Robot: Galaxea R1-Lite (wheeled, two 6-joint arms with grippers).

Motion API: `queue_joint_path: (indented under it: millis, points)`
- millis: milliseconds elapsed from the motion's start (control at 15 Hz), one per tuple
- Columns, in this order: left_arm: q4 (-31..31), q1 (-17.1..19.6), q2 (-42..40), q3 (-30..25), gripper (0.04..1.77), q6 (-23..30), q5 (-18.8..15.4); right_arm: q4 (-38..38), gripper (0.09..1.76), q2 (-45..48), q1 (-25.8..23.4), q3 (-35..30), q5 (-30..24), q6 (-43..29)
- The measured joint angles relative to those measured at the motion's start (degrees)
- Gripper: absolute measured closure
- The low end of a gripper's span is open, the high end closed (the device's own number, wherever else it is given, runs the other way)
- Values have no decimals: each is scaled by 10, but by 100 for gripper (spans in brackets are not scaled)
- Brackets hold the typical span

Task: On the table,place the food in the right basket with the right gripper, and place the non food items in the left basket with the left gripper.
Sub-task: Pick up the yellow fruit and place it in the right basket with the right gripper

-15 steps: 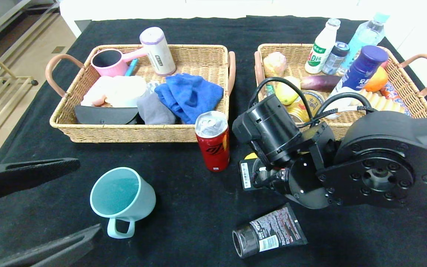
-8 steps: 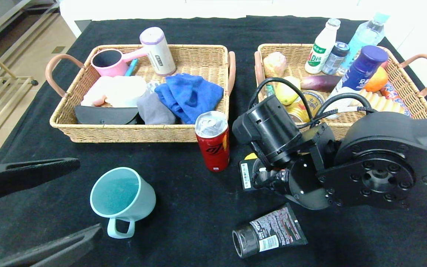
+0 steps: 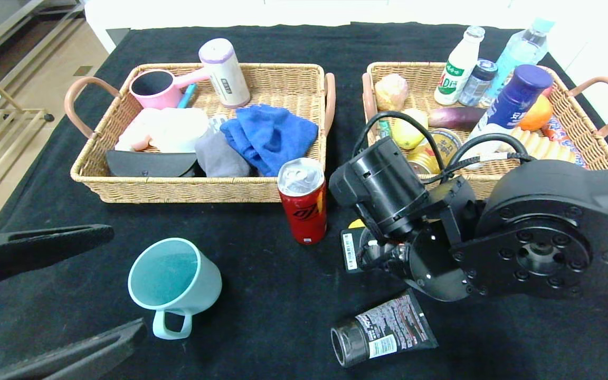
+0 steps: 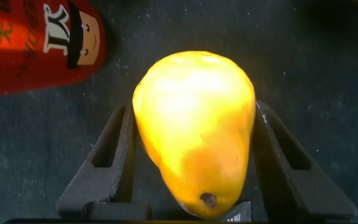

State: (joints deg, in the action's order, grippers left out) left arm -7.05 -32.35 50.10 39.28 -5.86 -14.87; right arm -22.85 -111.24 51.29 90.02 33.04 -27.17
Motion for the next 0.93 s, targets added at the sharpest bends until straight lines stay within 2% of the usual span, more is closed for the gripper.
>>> queue_joint_path:
  millis: [600,933]
  points:
    - [0,0,1,0,9,0,0,-25,71,63,53,3,8,19]
    - [-3,0,4,-1,9,0,-1,-21,71,97,30,12,29,54]
